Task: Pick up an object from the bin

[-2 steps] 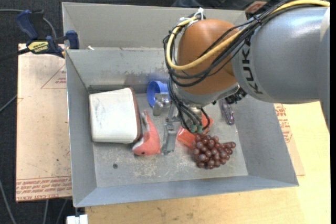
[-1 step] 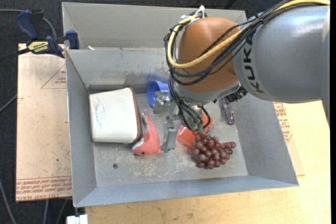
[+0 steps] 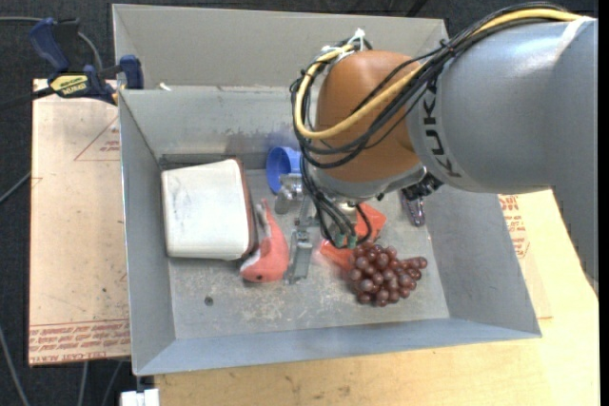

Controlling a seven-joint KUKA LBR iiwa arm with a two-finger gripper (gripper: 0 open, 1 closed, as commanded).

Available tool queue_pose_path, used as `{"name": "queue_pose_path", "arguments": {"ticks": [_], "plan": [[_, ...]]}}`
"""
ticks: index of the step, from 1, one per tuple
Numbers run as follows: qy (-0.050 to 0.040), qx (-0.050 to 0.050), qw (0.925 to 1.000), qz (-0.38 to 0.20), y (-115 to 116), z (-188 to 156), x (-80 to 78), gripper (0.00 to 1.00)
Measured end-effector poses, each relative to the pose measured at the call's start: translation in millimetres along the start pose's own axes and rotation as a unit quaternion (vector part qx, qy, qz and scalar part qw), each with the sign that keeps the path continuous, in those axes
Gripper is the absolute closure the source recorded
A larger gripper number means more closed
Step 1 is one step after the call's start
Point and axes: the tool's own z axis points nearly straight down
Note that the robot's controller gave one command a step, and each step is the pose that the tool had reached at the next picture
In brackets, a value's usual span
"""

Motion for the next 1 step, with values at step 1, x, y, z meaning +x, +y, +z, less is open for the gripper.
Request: {"name": "queue_pose_path", "arguments": {"ticks": [1], "plan": [[0.0011, 0.000, 0.9984, 0.057, 9.9, 53.7, 11.8, 0.00]]}}
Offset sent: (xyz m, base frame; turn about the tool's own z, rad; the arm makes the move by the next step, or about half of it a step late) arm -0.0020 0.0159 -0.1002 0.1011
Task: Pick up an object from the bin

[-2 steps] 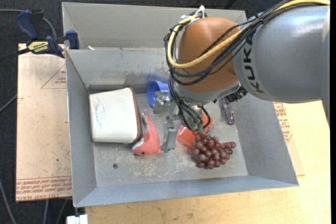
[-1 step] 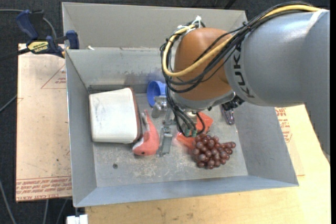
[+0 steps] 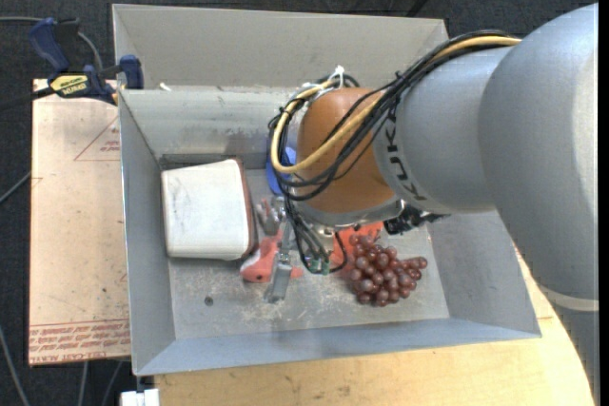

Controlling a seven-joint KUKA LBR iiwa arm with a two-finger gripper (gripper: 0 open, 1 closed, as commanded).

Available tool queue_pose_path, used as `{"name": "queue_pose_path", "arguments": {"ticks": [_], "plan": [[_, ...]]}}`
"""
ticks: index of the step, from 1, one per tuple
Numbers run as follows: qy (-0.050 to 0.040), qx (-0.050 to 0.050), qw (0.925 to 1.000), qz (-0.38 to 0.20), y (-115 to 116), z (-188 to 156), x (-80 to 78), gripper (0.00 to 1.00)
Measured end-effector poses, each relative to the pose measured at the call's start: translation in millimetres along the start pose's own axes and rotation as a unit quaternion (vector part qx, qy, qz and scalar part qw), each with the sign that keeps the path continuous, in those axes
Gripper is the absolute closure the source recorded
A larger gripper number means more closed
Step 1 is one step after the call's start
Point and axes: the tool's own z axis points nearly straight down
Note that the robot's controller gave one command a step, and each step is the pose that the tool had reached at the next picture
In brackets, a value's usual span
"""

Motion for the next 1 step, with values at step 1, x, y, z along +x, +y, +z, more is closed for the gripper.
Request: {"name": "queue_pose_path", "arguments": {"ticks": [1], "plan": [[-0.0040, -0.002, 1.0000, -0.006, 7.8, 45.1, -9.6, 1.00]]}}
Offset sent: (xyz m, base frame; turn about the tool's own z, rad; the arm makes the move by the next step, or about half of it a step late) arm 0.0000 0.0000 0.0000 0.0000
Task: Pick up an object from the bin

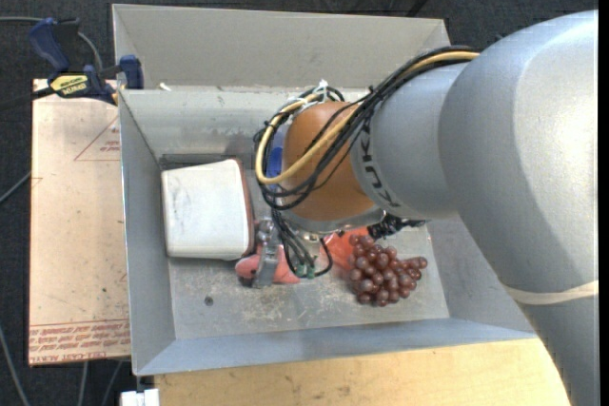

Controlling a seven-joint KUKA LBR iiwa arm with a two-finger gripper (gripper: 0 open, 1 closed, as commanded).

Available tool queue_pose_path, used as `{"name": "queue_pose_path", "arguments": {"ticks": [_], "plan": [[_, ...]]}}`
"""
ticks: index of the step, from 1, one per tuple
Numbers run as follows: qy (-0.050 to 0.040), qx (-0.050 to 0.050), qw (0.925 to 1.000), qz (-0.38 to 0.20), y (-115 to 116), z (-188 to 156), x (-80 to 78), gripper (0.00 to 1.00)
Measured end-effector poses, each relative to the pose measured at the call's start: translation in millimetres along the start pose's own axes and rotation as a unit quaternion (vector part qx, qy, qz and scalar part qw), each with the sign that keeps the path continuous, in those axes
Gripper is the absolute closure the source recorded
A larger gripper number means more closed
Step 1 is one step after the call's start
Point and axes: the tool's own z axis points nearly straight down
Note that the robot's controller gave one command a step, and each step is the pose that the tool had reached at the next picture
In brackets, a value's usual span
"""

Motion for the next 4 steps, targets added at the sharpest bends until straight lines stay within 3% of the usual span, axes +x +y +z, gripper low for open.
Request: {"name": "queue_pose_path", "arguments": {"ticks": [1, 2, 3, 4], "plan": [[0.0001, 0.000, 1.0000, 0.000, 0.0, 0.0, 0.0, 1.00], [-0.0008, -0.001, 1.0000, -0.006, -5.2, -105.4, -7.5, 1.00], [-0.0008, -0.001, 1.0000, -0.006, -5.2, -105.4, -7.5, 1.00], [-0.0050, -0.003, 1.0000, 0.001, -10.1, -269.2, 14.2, 1.00]]}}
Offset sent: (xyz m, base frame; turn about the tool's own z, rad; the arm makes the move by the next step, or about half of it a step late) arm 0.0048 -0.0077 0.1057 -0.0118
